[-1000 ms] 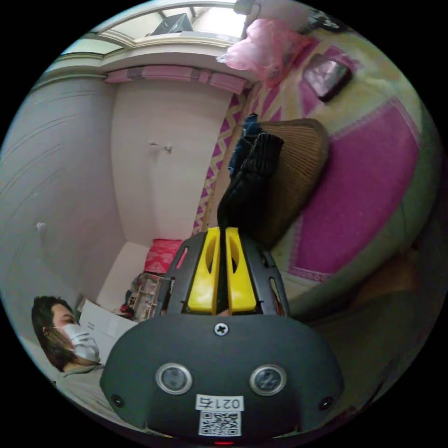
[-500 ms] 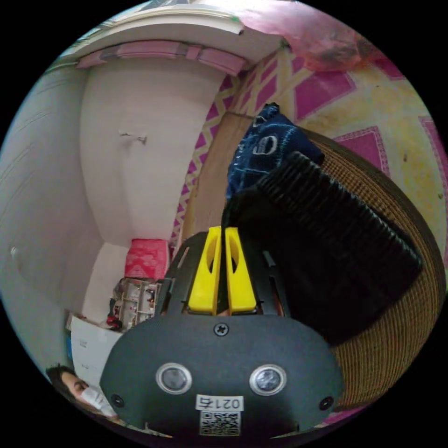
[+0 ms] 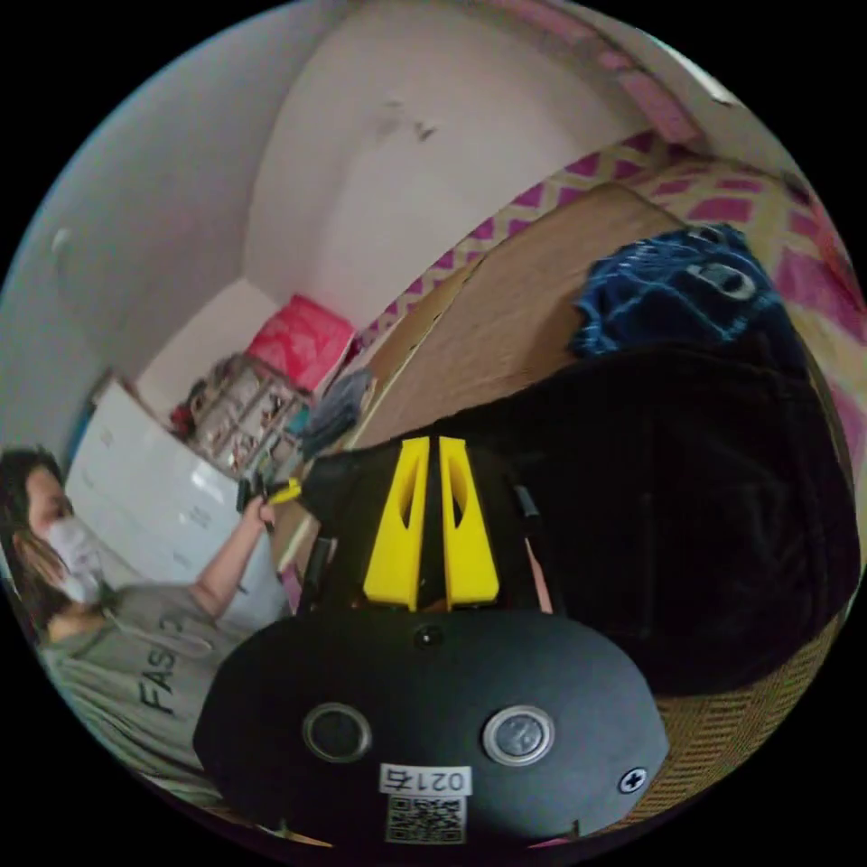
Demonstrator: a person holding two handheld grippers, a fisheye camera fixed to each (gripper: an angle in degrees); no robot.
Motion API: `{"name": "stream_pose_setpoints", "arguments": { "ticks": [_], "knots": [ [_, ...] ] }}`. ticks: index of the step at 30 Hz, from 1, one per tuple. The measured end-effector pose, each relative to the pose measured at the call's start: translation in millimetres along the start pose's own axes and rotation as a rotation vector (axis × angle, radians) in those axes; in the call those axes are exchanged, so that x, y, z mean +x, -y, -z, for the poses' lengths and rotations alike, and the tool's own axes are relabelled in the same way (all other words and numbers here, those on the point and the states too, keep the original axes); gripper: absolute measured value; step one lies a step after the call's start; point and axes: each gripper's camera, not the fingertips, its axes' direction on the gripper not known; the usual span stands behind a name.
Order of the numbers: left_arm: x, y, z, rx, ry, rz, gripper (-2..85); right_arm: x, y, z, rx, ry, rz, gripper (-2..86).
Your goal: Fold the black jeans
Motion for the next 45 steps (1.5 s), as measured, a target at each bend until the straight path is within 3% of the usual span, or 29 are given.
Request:
{"name": "stream_pose_setpoints", "arguments": {
  "ticks": [4, 9, 16, 18, 22, 26, 30, 38, 41, 45],
  "knots": [
    [-13, 2, -13, 0.017, -0.023, 0.102, 9.6, -77, -20, -81, -0.121, -0.103, 0.227, 5.1],
    [-34, 11, -13, 0.033, -0.025, 0.183, -0.3, -158, -68, -189, -0.308, -0.154, 0.509, 6.3],
    [-39, 10, 8, 0.092, -0.138, 0.136, 0.2, -302, -136, -342, -0.346, -0.283, 0.966, 7.0],
    [-26, 2, 13, 0.072, -0.129, 0.125, 4.6, -342, -153, -395, -0.343, -0.369, 1.069, 7.4],
    [-14, -6, -5, -0.002, -0.236, 0.13, 10.4, -375, -165, -458, -0.362, -0.422, 1.113, 7.3],
    [-26, 2, -20, -0.01, -0.214, 0.192, 9.5, -381, -170, -514, -0.472, -0.438, 1.058, 5.6],
    [-49, 10, -15, 0.032, -0.219, 0.262, 0.6, -381, -165, -517, -0.422, -0.389, 0.969, 0.6],
    [-34, 4, 33, 0.05, -0.207, 0.105, -0.9, -395, -169, -485, -0.384, -0.253, 0.977, -0.5],
    [-42, -2, 29, 0.007, -0.132, 0.107, -0.9, -393, -192, -510, -0.441, -0.304, 1.046, -0.5],
    [-74, -12, 19, 0.0, -0.223, 0.21, -1.0, -382, -222, -540, -0.42, -0.406, 1.113, -0.1]
  ]
}}
